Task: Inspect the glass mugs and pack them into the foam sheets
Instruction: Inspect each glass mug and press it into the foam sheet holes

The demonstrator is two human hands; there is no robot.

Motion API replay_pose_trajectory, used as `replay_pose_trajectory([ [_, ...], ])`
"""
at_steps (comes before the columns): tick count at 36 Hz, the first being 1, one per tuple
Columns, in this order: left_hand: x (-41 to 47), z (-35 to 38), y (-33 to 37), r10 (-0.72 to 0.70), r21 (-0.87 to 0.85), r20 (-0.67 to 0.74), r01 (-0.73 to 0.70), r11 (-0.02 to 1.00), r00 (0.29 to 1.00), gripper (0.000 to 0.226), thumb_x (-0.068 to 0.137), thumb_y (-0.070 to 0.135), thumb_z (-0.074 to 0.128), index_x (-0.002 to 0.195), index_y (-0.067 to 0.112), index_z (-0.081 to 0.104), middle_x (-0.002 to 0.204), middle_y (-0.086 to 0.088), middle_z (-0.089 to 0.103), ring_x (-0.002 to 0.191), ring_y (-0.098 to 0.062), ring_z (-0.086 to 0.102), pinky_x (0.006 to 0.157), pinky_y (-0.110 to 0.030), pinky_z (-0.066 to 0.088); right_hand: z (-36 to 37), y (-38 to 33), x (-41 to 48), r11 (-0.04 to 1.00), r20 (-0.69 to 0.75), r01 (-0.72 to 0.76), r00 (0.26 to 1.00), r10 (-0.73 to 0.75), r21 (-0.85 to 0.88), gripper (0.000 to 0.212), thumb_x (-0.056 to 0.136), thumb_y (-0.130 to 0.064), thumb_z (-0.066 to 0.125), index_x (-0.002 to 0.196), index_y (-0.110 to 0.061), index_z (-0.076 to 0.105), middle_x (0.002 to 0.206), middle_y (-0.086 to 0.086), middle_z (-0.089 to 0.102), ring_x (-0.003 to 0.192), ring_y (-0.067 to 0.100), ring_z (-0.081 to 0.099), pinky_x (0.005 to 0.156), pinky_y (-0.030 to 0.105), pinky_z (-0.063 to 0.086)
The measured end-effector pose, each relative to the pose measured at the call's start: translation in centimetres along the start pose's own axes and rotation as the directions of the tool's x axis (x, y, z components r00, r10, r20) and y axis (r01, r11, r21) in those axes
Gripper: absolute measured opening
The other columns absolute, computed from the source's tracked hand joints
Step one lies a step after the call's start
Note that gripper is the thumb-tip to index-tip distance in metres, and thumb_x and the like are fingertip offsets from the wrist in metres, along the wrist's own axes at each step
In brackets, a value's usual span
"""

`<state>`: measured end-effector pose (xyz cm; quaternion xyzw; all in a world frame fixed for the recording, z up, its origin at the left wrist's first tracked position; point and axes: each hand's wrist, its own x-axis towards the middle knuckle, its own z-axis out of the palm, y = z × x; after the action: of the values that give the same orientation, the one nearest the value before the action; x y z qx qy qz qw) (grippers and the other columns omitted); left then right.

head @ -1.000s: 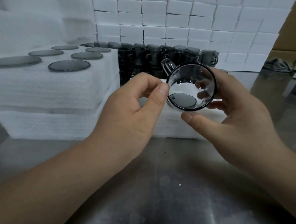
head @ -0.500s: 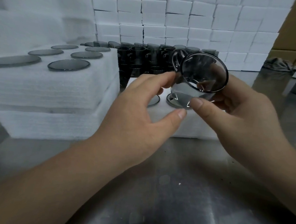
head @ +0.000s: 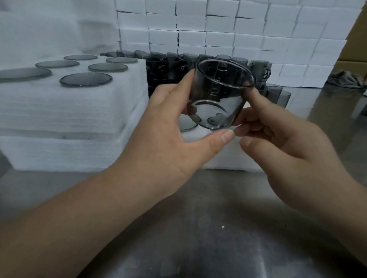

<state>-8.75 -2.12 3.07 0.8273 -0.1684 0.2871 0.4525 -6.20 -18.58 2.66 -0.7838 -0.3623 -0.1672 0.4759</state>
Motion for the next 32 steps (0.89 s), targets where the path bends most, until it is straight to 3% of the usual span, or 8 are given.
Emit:
replay_pose_trajectory([
  [6, 0.07, -0.17, -0.23, -0.037, -0.041, -0.041, 0.035, 0.999, 0.998, 0.039, 0.058, 0.061, 0.058, 0.095, 0.056, 0.049, 0.099, 0.019, 0.046, 0.093, 0.008, 0.052, 0.081, -0.002, 0.037, 0.06, 0.01, -0.05, 0.998, 0.038, 0.059, 0.997, -0.060, 0.037, 0.062, 0.075, -0.011, 0.050, 0.124, -0.046, 0.033, 0.098, -0.015, 0.058, 0.094, 0.007, 0.056, 0.089, 0.019, 0.043],
  [12, 0.30, -0.16, -0.02, -0.109, -0.074, -0.060, 0.105, 0.992, 0.992, 0.036, 0.050, 0.060, 0.068, 0.071, 0.075, 0.044, 0.099, 0.017, 0.051, 0.087, 0.014, 0.053, 0.070, 0.001, 0.037, 0.17, -0.26, -0.23, 0.991, 0.059, 0.125, 0.990, -0.129, 0.053, 0.056, 0.076, -0.022, 0.046, 0.127, -0.040, 0.036, 0.100, -0.012, 0.059, 0.093, 0.011, 0.057, 0.089, 0.026, 0.046],
  [16, 0.17, -0.23, -0.19, -0.111, -0.089, -0.079, 0.103, 0.991, 0.991, 0.030, 0.046, 0.067, 0.061, 0.075, 0.067, 0.052, 0.101, 0.006, 0.063, 0.087, 0.007, 0.059, 0.071, -0.005, 0.042, 0.25, -0.39, -0.21, 0.989, 0.056, 0.137, 0.988, -0.141, 0.060, 0.054, 0.076, -0.022, 0.047, 0.126, -0.040, 0.037, 0.099, -0.013, 0.060, 0.092, 0.011, 0.058, 0.087, 0.025, 0.046],
  [20, 0.07, -0.30, -0.29, -0.087, -0.044, -0.110, 0.083, 0.996, 0.990, 0.027, 0.051, 0.070, 0.057, 0.075, 0.057, 0.055, 0.096, 0.009, 0.064, 0.088, 0.006, 0.058, 0.070, -0.005, 0.041, 0.21, -0.42, -0.25, 0.987, 0.000, 0.157, 0.988, -0.157, 0.035, 0.053, 0.078, -0.020, 0.047, 0.127, -0.038, 0.038, 0.092, -0.011, 0.062, 0.087, 0.009, 0.060, 0.084, 0.023, 0.048],
  [26, 0.05, -0.41, -0.21, -0.063, -0.097, -0.132, 0.050, 0.994, 0.989, 0.025, 0.055, 0.068, 0.059, 0.079, 0.063, 0.055, 0.090, 0.018, 0.064, 0.087, 0.008, 0.058, 0.071, -0.007, 0.041, 0.14, -0.31, -0.09, 0.990, -0.137, 0.139, 0.981, -0.135, 0.018, 0.043, 0.076, -0.023, 0.049, 0.114, -0.043, 0.048, 0.082, -0.010, 0.063, 0.076, 0.010, 0.060, 0.073, 0.018, 0.047],
  [29, 0.09, -0.42, -0.23, -0.069, -0.166, -0.161, 0.042, 0.985, 0.984, 0.030, 0.056, 0.066, 0.061, 0.081, 0.049, 0.056, 0.087, 0.020, 0.065, 0.087, 0.004, 0.060, 0.073, -0.010, 0.043, 0.12, -0.06, 0.01, 0.993, -0.164, 0.116, 0.980, -0.109, 0.036, 0.044, 0.076, -0.024, 0.052, 0.114, -0.045, 0.045, 0.079, -0.010, 0.063, 0.074, 0.010, 0.061, 0.073, 0.021, 0.047],
  [32, 0.19, -0.45, -0.02, -0.050, -0.255, -0.146, 0.011, 0.967, 0.988, 0.045, 0.061, 0.059, 0.062, 0.099, 0.038, 0.051, 0.091, 0.016, 0.067, 0.092, -0.001, 0.063, 0.080, -0.021, 0.047, 0.05, 0.16, 0.09, 0.994, -0.164, 0.096, 0.983, -0.086, 0.054, 0.045, 0.075, -0.027, 0.052, 0.114, -0.046, 0.043, 0.077, -0.013, 0.063, 0.073, 0.009, 0.061, 0.070, 0.021, 0.046],
])
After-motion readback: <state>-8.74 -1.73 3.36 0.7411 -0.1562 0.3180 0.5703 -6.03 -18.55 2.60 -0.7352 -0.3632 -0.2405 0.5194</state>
